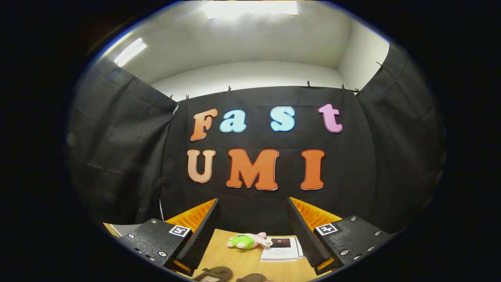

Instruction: Open the storage box then place both shoes into the box .Put the left shoe in first, then the right shoe, with the right side of both shoes facing outward in a uniform manner.

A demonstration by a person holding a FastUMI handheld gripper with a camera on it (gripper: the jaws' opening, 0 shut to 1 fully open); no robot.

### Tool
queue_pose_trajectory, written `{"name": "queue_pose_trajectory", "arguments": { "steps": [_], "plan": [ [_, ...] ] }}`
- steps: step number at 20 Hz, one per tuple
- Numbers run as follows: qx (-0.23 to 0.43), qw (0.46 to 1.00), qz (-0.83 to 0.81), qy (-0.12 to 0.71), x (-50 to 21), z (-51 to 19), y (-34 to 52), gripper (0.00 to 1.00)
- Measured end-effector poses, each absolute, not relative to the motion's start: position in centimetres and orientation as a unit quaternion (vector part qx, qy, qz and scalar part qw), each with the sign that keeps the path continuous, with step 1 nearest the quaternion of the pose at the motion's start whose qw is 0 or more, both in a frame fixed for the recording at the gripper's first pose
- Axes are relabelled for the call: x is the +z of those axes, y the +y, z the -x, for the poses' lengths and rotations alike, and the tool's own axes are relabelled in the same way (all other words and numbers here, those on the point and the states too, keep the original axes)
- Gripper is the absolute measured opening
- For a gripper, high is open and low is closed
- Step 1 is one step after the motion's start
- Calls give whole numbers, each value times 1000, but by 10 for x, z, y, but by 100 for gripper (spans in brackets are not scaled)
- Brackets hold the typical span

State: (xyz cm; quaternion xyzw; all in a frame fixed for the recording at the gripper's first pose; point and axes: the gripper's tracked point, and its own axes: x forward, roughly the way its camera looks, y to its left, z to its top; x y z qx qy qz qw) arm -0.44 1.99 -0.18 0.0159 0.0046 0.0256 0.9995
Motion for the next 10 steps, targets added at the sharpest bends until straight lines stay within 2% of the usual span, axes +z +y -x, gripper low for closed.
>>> {"name": "queue_pose_trajectory", "arguments": {
  "steps": [10],
  "plan": [
    [73, 997, -22, 32, -17, 12, 64, 100]
  ]
}}
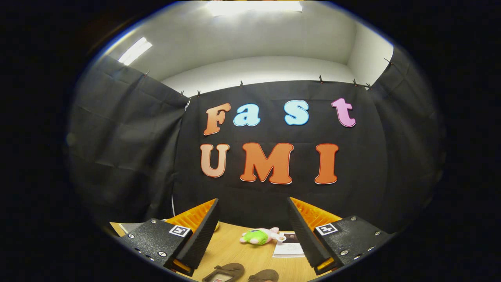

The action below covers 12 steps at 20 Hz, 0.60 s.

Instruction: Open the storage box then place both shoes into the box .Put the left shoe in first, then the right shoe, with the right side of both shoes facing outward in a uniform manner.

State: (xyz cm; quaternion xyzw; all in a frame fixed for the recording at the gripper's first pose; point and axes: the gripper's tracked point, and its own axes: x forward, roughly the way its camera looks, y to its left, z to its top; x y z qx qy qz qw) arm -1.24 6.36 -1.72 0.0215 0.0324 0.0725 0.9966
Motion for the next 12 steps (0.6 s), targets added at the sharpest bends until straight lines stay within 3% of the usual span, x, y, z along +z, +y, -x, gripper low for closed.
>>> {"name": "queue_pose_trajectory", "arguments": {
  "steps": [12],
  "plan": [
    [162, 961, -91, 202, -114, 11, 141, 100]
  ]
}}
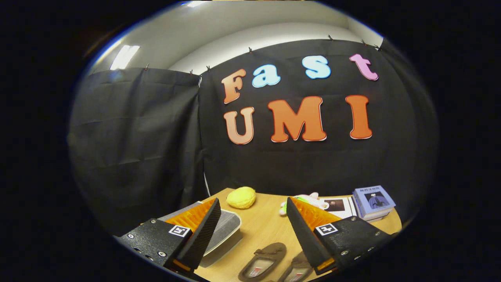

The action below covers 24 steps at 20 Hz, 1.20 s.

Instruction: Open the storage box then place both shoes into the box .Put the left shoe in first, then the right shoe, with the right side of both shoes facing outward in a uniform manner.

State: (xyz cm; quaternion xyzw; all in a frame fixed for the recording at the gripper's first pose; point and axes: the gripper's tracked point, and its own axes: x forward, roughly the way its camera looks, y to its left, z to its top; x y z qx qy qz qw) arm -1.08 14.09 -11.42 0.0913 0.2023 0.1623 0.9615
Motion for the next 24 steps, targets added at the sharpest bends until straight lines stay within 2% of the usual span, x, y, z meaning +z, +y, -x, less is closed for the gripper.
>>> {"name": "queue_pose_trajectory", "arguments": {
  "steps": [6, 13, 19, 24],
  "plan": [
    [222, 910, -141, 320, -178, 23, 192, 100],
    [262, 831, -243, 426, -218, 32, 226, 98],
    [276, 782, -303, 470, -249, 32, 251, 97],
    [272, 763, -332, 484, -276, 28, 268, 97]
  ]
}}
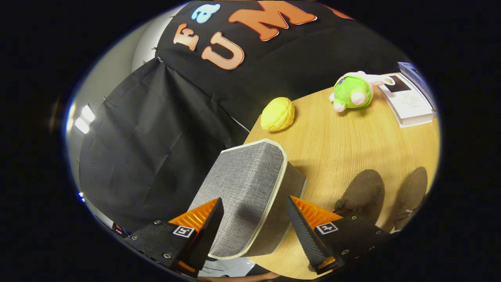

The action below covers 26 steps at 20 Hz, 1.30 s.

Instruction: Open the storage box then place both shoes into the box .Put the left shoe in first, then the right shoe, with the right side of both shoes facing outward in a uniform manner.

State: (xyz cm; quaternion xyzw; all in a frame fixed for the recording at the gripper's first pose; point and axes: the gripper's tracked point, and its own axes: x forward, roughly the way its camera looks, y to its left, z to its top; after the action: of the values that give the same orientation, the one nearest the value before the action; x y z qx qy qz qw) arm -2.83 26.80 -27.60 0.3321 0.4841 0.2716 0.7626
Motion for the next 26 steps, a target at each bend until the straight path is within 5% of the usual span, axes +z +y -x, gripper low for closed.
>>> {"name": "queue_pose_trajectory", "arguments": {
  "steps": [10, 14, 17, 21, 26],
  "plan": [
    [286, 708, -440, 472, -294, 22, 295, 95],
    [277, 667, -494, 484, -292, 25, 301, 80],
    [269, 702, -460, 472, -290, 21, 298, 70],
    [261, 761, -377, 459, -286, 15, 289, 69],
    [289, 744, -411, 441, -252, 13, 286, 64]
  ]
}}
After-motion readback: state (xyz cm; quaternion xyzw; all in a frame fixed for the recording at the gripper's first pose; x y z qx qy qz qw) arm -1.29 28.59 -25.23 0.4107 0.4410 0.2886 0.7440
